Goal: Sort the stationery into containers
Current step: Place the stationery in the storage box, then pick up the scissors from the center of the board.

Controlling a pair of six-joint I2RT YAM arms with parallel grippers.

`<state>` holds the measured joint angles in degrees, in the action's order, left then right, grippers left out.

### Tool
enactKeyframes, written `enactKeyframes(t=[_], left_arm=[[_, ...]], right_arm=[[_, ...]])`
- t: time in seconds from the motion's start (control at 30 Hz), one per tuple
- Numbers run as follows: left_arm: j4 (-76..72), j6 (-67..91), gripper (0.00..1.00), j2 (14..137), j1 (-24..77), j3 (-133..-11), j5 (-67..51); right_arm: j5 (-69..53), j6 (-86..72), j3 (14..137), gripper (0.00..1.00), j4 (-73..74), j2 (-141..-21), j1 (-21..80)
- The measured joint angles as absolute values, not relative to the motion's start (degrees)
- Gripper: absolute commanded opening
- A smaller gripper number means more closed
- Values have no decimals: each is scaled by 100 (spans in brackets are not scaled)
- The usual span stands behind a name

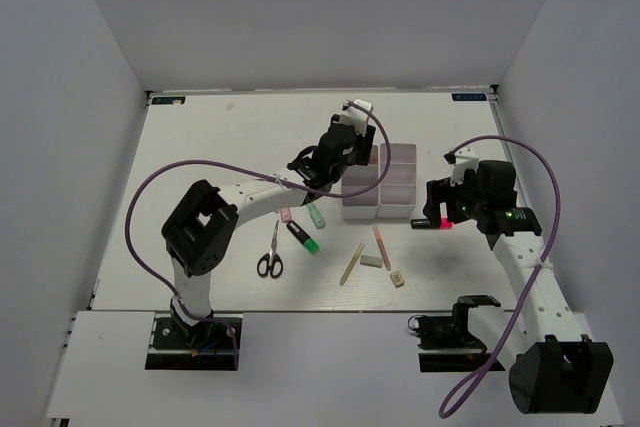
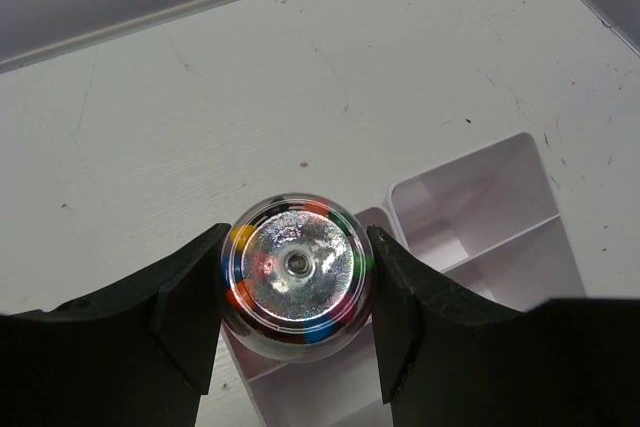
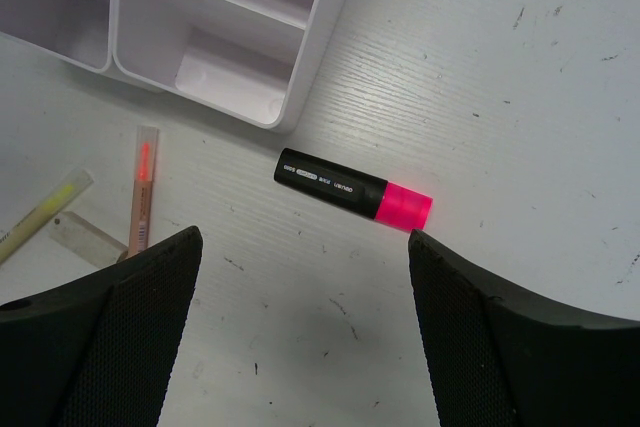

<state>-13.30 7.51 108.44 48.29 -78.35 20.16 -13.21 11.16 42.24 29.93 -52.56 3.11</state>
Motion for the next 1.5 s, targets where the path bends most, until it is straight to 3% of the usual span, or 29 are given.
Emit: enactKeyframes(t=[0.1, 0.4, 0.57, 0.8, 0.83, 0.87, 0.9, 0.93, 1.0, 1.03, 1.07, 1.1, 1.13, 1.2, 1.23, 1.27, 1.3, 1.37, 1.4, 1.43, 1.47, 1.5], left_arm=[[-1315, 753, 39, 10844, 4829, -7835, 2034], [-1186, 797, 78, 10844, 4838, -7835, 2064], [-1162, 843, 90, 10842, 4921, -7835, 2060], [-1120, 843, 91, 10805, 4984, -7835, 2073], [-1070, 838, 86, 10763, 4993, -7835, 2099], [-1024, 838, 58, 10704, 5006, -7837, 2130], [-937, 869, 26, 10619, 5019, -7839, 2161], [-753, 897, 2, 10495, 5037, -7856, 2198], [-152, 952, 0, 10221, 5046, -8034, 2263], [263, 1046, 0, 10071, 5046, -8171, 2314], [808, 1216, 0, 9907, 5035, -8364, 2346], [1219, 1369, 6, 9765, 5015, -8495, 2366], [1747, 1597, 24, 9603, 4967, -8643, 2379], [2740, 2067, 68, 9268, 4751, -8748, 2364], [3122, 2298, 71, 9118, 4604, -8698, 2305], [3452, 2541, 73, 8971, 4379, -8552, 2268], [3715, 2744, 74, 8820, 4110, -8309, 2222], [4239, 3098, 74, 8670, 3568, -7817, 2045], [4381, 3218, 74, 8646, 3312, -7540, 1962], [4560, 3308, 76, 8648, 3107, -7299, 1846], [4716, 3369, 76, 8661, 2963, -7063, 1723], [4849, 3415, 76, 8670, 2897, -6888, 1616]], right_arm=[[-1323, 1116, 4224, 85, 2993, -5256, 311], [-1323, 1118, 4224, 85, 2993, -5256, 311], [-1321, 1116, 4224, 85, 2995, -5256, 311], [-1321, 1118, 4224, 85, 2995, -5256, 311], [-1321, 1118, 4224, 85, 2995, -5256, 311], [-1321, 1118, 4224, 79, 2995, -5256, 311], [-1323, 1127, 4224, 61, 2995, -5256, 311], [-1321, 1177, 4224, 1, 2993, -5256, 311], [-1347, 1186, 4224, 0, 2998, -5256, 311], [-1354, 1186, 4224, 1, 3000, -5253, 311], [-1361, 1188, 4222, 36, 3002, -5242, 311], [-1365, 1184, 4222, 72, 3000, -5227, 311], [-1387, 1192, 4222, 90, 3000, -5199, 311], [-1472, 1256, 4222, 91, 3006, -5151, 311], [-1520, 1275, 4222, 75, 3013, -5146, 311], [-1564, 1313, 4222, 5, 3026, -5148, 314], [-1608, 1352, 4222, 0, 3041, -5155, 320], [-1675, 1323, 4222, 0, 3055, -5159, 318], [-1691, 1328, 4222, 27, 3055, -5159, 316], [-1712, 1308, 4222, 64, 3057, -5159, 316], [-1730, 1297, 4222, 90, 3055, -5159, 316], [-1765, 1319, 4222, 91, 3057, -5159, 316]])
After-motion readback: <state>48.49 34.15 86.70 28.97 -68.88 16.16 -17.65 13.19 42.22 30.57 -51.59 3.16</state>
